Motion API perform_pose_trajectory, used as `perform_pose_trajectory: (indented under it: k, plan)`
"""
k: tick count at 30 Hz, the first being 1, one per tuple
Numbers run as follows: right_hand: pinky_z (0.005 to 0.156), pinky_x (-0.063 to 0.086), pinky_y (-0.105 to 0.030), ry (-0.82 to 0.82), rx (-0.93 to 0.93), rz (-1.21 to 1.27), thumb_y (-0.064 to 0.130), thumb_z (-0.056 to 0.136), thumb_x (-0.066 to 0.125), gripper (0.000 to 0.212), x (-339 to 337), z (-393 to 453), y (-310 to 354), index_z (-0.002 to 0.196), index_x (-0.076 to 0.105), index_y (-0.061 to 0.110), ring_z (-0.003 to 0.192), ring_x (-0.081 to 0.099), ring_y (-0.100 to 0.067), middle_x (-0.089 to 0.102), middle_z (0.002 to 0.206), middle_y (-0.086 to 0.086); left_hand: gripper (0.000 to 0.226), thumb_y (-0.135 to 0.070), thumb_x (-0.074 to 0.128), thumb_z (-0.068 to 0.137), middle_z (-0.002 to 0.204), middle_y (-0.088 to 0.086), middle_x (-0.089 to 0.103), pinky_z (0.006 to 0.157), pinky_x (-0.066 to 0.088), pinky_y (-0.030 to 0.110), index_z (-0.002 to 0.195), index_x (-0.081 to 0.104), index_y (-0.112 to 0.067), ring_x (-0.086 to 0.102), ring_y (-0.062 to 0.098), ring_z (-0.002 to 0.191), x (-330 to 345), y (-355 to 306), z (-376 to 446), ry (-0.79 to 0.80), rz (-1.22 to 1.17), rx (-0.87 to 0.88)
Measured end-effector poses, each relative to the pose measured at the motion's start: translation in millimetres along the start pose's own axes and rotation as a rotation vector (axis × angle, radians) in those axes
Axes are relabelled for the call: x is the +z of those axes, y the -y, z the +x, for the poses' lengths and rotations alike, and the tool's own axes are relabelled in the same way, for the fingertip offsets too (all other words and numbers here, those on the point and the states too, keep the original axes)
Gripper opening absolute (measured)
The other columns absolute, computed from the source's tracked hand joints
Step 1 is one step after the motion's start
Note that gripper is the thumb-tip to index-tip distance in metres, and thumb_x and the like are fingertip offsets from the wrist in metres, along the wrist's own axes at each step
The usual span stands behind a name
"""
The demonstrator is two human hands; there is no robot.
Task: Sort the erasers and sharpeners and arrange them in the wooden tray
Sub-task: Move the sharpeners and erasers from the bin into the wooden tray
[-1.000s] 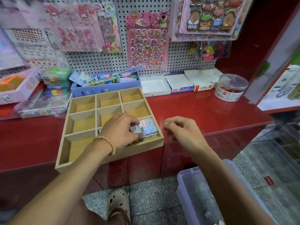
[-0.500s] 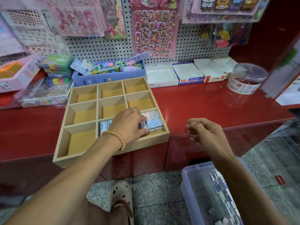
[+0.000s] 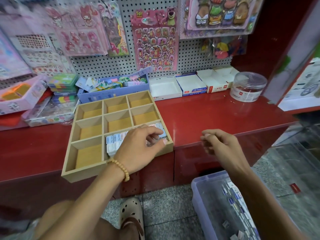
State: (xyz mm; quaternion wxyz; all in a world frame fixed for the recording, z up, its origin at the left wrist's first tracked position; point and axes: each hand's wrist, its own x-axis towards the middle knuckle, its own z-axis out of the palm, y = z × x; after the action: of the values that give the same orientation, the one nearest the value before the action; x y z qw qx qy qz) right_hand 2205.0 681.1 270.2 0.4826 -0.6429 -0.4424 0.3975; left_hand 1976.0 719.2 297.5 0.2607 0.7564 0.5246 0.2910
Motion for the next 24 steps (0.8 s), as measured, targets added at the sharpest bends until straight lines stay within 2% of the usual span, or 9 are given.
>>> perform_pose_trajectory:
  k: [4, 7, 10, 13, 16, 18, 19, 21, 24]
  plan:
    - [0.089, 0.054, -0.045, -0.048, -0.007, -0.017, 0.015, 0.098, 0.056, 0.016, -21, -17, -3, 0.101, 0.071, 0.020, 0.096, 0.067, -0.032, 0.073, 0.098, -0.016, 0.016, -0.026, 0.069, 0.087, 0.088, -0.013, 0.066, 0.071, 0.046, 0.012, 0.103, 0.070, -0.027, 0.059, -0.004, 0.079, 22, -21, -36, 0.048, -0.194, -0.052]
    - [0.089, 0.054, -0.049, -0.089, 0.001, -0.037, 0.016, 0.097, 0.058, 0.015, -40, -32, -14, 0.098, 0.072, 0.020, 0.097, 0.067, -0.034, 0.073, 0.097, -0.015, 0.016, -0.029, 0.064, 0.091, 0.092, -0.011, 0.066, 0.073, 0.045, 0.010, 0.106, 0.069, -0.027, 0.059, -0.002, 0.084, 51, -30, -61, 0.116, -0.272, -0.095]
    - [0.083, 0.055, -0.041, -0.141, 0.007, -0.093, 0.018, 0.096, 0.059, 0.014, -60, -50, -37, 0.096, 0.072, 0.022, 0.085, 0.066, -0.019, 0.074, 0.092, -0.004, 0.016, -0.033, 0.060, 0.094, 0.094, -0.009, 0.067, 0.077, 0.052, 0.020, 0.106, 0.067, -0.029, 0.062, 0.005, 0.089, 94, -31, -79, 0.197, -0.301, -0.125]
    - [0.068, 0.051, -0.036, -0.175, 0.060, -0.107, 0.014, 0.097, 0.058, 0.014, -82, -72, -70, 0.091, 0.069, 0.020, 0.076, 0.060, -0.016, 0.066, 0.081, -0.005, 0.013, -0.034, 0.056, 0.096, 0.099, -0.004, 0.066, 0.079, 0.054, 0.025, 0.105, 0.065, -0.030, 0.062, 0.006, 0.089, 144, -27, -89, 0.290, -0.318, -0.138]
    - [0.068, 0.049, -0.037, -0.207, 0.137, -0.187, 0.012, 0.095, 0.057, 0.014, -99, -96, -109, 0.088, 0.069, 0.009, 0.068, 0.054, -0.013, 0.059, 0.074, -0.002, 0.018, -0.032, 0.052, 0.098, 0.107, -0.005, 0.061, 0.076, 0.048, 0.013, 0.111, 0.063, -0.024, 0.060, 0.004, 0.094, 194, -21, -91, 0.367, -0.286, -0.131]
    - [0.064, 0.043, -0.025, -0.227, 0.194, -0.246, 0.010, 0.094, 0.057, 0.014, -106, -109, -137, 0.086, 0.068, 0.011, 0.065, 0.052, -0.011, 0.062, 0.075, -0.002, 0.025, -0.029, 0.051, 0.099, 0.109, -0.003, 0.060, 0.073, 0.044, 0.005, 0.116, 0.063, -0.015, 0.059, 0.008, 0.096, 225, -15, -88, 0.401, -0.229, -0.108]
    - [0.063, 0.041, -0.023, -0.227, 0.236, -0.277, 0.011, 0.094, 0.057, 0.013, -108, -114, -150, 0.088, 0.068, 0.014, 0.068, 0.055, -0.012, 0.064, 0.077, -0.003, 0.027, -0.029, 0.051, 0.099, 0.111, -0.002, 0.059, 0.072, 0.042, 0.004, 0.117, 0.062, -0.013, 0.059, 0.009, 0.096, 240, -12, -85, 0.428, -0.192, -0.093]
    - [0.070, 0.043, -0.030, -0.213, 0.333, -0.320, 0.014, 0.094, 0.056, 0.015, -110, -119, -180, 0.094, 0.071, 0.011, 0.078, 0.061, -0.021, 0.068, 0.083, -0.008, 0.026, -0.030, 0.050, 0.099, 0.112, 0.000, 0.057, 0.076, 0.043, 0.009, 0.116, 0.062, -0.013, 0.058, 0.010, 0.094, 267, -2, -77, 0.485, -0.125, -0.066]
    - [0.073, 0.045, -0.037, -0.161, 0.455, -0.354, 0.013, 0.094, 0.053, 0.021, -104, -118, -220, 0.093, 0.068, -0.001, 0.083, 0.062, -0.033, 0.068, 0.086, -0.019, 0.027, -0.031, 0.049, 0.099, 0.110, 0.002, 0.056, 0.088, 0.049, 0.031, 0.113, 0.063, -0.012, 0.061, 0.015, 0.093, 303, 18, -61, 0.506, -0.025, 0.012]
